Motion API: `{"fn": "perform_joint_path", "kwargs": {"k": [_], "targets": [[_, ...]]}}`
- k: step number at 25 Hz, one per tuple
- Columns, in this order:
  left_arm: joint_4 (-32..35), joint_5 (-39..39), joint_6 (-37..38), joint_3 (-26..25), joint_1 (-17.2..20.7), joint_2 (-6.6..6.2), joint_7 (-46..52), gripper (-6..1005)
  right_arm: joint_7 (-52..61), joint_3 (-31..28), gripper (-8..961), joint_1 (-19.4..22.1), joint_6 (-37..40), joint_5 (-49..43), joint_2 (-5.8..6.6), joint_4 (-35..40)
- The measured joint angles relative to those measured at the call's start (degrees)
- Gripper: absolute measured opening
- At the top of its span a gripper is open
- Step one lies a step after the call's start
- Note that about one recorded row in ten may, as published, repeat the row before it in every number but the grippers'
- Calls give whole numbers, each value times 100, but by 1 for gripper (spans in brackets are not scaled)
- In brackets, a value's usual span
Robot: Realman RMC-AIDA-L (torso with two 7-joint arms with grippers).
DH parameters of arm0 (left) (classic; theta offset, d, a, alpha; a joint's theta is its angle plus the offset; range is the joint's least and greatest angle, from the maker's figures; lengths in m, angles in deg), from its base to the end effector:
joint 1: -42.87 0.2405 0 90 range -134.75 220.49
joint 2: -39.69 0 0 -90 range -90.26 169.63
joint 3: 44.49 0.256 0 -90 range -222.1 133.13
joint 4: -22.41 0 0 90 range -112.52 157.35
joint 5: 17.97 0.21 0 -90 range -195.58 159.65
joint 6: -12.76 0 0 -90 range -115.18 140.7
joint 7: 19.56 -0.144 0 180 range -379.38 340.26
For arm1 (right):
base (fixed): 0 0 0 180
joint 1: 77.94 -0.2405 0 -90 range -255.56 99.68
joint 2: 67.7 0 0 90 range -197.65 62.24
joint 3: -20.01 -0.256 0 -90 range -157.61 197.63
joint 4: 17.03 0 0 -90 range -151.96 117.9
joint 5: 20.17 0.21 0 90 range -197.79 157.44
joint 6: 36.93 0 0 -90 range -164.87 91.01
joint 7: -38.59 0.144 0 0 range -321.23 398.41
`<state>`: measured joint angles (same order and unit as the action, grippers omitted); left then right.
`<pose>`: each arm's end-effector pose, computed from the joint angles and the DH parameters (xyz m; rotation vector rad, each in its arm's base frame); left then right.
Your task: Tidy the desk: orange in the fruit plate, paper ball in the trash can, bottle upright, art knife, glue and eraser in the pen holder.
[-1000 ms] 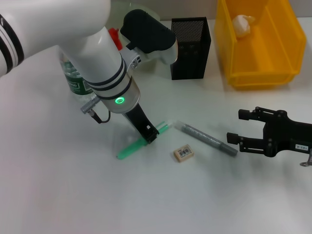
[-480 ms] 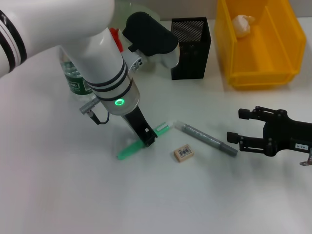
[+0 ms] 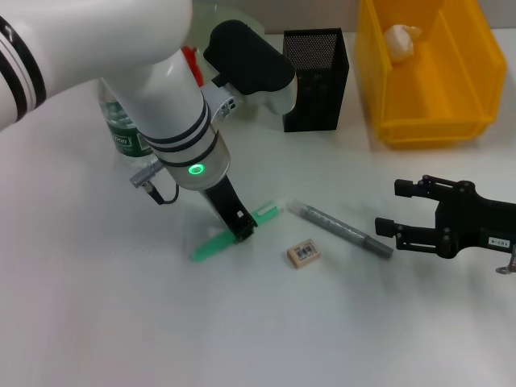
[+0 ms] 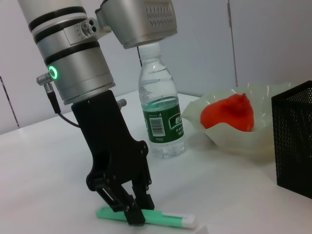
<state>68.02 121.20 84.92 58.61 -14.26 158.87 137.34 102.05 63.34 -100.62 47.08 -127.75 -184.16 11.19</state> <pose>-0.1389 0.3732 -0.1049 -2.6739 -0.7848 0.7730 0.3177 0.2912 -0.0104 -2.6272 0.5854 0.6414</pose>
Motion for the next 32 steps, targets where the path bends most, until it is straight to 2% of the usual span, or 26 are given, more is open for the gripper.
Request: {"fn": "perform_joint_path", "kwargs": {"k": [2, 10, 13, 16, 17, 18, 21, 22, 23, 26, 27, 29, 31, 32], "targets": [[11, 70, 5, 9, 0, 0, -1, 295, 0, 0, 783, -4, 0, 4, 0, 0], [71, 79, -4, 58, 13, 0, -10, 190, 2, 0, 783, -8, 1, 15, 3, 0], [305, 78, 58, -79, 89, 0, -19, 190, 3, 0, 783, -8, -14, 18, 5, -1], [672, 55, 249, -484, 247, -18, -140, 190, 4, 0, 783, -8, -52, 18, 3, -6], [985, 40, 400, -860, 414, -24, -250, 190, 5, 0, 783, -9, -56, 17, -1, -7], [985, 40, 400, -860, 414, -24, -250, 190, 5, 0, 783, -9, -56, 17, -1, -7], [1533, -124, 516, -1435, 754, -32, -446, 190, 9, 0, 783, -5, -58, 17, -8, -9], [1749, -432, 535, -1750, 941, -45, -640, 190, 18, 0, 783, 2, -60, 18, -10, -9], [1749, -432, 535, -1750, 941, -45, -640, 190, 18, 0, 783, 2, -60, 18, -10, -9], [1808, -1189, 499, -2317, 1199, -51, -1197, 191, 58, 0, 783, 4, -61, 19, -14, -9], [1703, -1702, 397, -2600, 1344, -48, -1630, 191, 79, 0, 783, -1, -61, 18, -22, -9], [1641, -1996, 317, -2695, 1417, -47, -1876, 191, 87, 0, 783, -4, -61, 17, -25, -9], [1477, -2666, 69, -2748, 1586, -44, -2484, 191, 102, 0, 783, -8, -62, 14, -27, -9], [1280, -3293, -205, -2737, 1733, -40, -3116, 191, 143, 0, 784, -14, -62, 4, -27, -9]]}}
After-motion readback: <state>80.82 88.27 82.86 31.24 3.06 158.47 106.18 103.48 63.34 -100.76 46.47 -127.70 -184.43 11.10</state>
